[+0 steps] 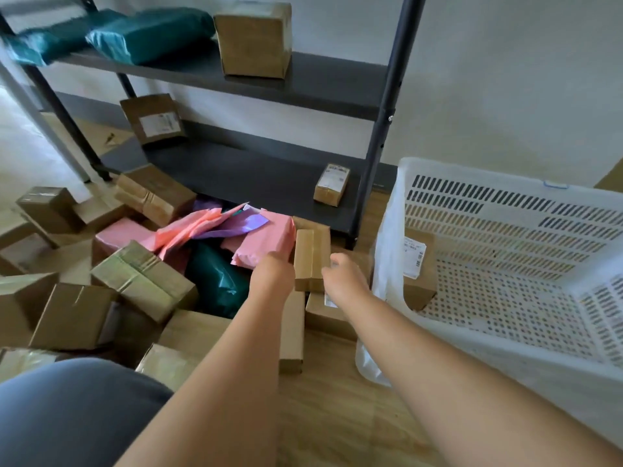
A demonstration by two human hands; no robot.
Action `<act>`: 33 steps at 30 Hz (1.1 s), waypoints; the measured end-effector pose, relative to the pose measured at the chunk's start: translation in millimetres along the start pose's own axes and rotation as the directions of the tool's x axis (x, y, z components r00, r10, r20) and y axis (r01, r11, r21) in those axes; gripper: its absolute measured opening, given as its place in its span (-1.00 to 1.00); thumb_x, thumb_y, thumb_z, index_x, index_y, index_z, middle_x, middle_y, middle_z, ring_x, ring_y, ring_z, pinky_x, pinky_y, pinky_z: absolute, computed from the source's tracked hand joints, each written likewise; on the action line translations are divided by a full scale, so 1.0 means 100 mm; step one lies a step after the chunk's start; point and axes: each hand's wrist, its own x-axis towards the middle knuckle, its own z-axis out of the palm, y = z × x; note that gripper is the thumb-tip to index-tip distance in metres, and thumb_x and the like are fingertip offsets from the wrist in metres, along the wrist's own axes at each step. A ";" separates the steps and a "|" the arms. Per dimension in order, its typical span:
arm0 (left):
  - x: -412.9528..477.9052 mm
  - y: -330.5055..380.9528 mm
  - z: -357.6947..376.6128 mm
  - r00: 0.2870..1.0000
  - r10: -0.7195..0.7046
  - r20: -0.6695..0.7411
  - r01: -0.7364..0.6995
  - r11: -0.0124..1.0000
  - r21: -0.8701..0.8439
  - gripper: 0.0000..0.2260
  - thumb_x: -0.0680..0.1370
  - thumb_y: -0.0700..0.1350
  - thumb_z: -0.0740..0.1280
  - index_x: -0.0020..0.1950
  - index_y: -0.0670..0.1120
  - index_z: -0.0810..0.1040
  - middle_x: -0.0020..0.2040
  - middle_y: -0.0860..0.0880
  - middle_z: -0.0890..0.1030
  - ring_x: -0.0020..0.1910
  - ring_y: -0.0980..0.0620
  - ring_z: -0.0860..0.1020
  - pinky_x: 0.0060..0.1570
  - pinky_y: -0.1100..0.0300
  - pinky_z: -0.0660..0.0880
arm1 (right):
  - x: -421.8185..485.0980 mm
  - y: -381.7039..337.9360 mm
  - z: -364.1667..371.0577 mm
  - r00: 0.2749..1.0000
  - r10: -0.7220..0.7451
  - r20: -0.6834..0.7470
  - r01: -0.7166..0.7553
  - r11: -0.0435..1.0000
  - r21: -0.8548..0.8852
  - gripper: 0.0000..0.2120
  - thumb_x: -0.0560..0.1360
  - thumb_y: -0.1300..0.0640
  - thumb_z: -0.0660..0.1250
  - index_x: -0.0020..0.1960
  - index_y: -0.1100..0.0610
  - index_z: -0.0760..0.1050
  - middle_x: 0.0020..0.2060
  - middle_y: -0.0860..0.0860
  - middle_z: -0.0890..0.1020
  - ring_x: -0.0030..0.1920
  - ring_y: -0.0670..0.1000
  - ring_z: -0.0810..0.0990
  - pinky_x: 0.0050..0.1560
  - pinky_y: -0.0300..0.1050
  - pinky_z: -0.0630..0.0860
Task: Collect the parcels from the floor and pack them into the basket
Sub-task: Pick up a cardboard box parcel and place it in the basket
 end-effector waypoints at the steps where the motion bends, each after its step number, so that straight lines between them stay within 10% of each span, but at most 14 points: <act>1: 0.08 -0.03 0.05 1.000 -0.008 0.001 0.008 0.997 -0.083 -0.66 0.61 -0.26 0.15 0.40 -0.18 0.42 0.33 -0.20 0.49 0.29 -0.21 0.47 0.25 0.00 0.42 | 0.11 0.02 0.08 0.999 0.032 -0.004 -0.032 0.999 -0.018 -0.58 0.64 0.14 0.13 0.49 0.01 0.25 0.39 0.03 0.42 0.32 0.09 0.45 0.05 -0.09 0.44; 19: 0.83 0.00 0.49 0.983 -0.049 0.177 0.068 0.993 -0.099 -0.65 0.61 -0.27 0.13 0.39 -0.24 0.43 0.33 -0.25 0.47 0.29 -0.24 0.45 0.28 -0.02 0.41 | 1.01 0.30 0.53 0.964 0.266 0.002 -0.265 0.961 -0.076 -0.57 0.59 0.21 0.08 0.46 0.11 0.28 0.30 0.13 0.48 0.26 0.18 0.47 0.19 0.01 0.48; 33: 0.49 0.32 0.05 0.999 0.009 -0.031 -0.026 0.801 -0.598 -0.68 0.53 -0.24 0.14 0.25 -0.03 0.41 -0.01 -0.13 0.62 -0.07 -0.10 0.61 -0.19 0.11 0.54 | 0.44 -0.25 0.12 0.954 -0.206 -0.219 0.208 0.978 -0.014 -0.64 0.62 0.14 0.16 0.39 0.00 0.21 0.23 0.06 0.43 0.01 0.07 0.54 -0.18 -0.07 0.51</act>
